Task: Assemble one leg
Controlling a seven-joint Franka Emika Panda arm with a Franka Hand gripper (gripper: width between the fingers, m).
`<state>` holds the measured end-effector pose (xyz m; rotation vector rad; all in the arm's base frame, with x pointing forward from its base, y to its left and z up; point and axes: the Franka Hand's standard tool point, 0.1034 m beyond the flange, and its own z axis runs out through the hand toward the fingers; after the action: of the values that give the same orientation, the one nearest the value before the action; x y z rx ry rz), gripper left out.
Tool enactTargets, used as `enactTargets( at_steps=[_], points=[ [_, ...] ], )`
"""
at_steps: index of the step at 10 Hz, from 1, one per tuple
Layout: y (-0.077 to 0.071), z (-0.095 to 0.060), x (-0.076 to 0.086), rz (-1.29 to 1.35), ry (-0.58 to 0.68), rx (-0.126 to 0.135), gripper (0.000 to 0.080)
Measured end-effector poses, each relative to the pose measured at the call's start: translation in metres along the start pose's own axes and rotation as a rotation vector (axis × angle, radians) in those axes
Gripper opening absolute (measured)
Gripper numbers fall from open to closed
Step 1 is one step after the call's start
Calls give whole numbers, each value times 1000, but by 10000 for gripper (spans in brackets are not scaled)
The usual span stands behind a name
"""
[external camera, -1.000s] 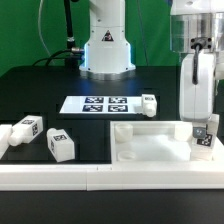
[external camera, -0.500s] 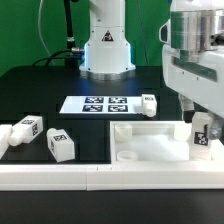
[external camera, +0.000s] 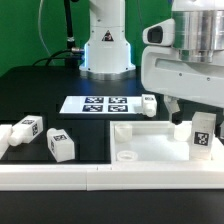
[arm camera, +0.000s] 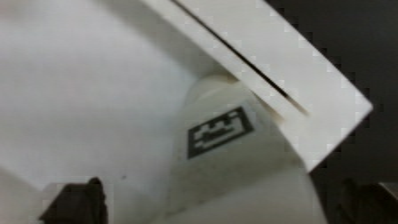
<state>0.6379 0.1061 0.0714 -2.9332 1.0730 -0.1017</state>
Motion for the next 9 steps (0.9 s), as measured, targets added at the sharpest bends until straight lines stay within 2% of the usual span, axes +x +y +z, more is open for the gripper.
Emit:
enactTargets(
  at_steps=[1,3,4,5,6,7,9],
  points=[
    [-5,2,-2,-204,20,5,649],
    [-3,2,0,-187,21,4,649],
    [-3,2,0,-160,21,4,561],
    [-3,2,0,-153,21,5,561],
    [-4,2,0,-74,20,6,360],
    [-4,2,0,8,20,7,284],
    [-4,3,-1,164,18,8,284]
  ],
)
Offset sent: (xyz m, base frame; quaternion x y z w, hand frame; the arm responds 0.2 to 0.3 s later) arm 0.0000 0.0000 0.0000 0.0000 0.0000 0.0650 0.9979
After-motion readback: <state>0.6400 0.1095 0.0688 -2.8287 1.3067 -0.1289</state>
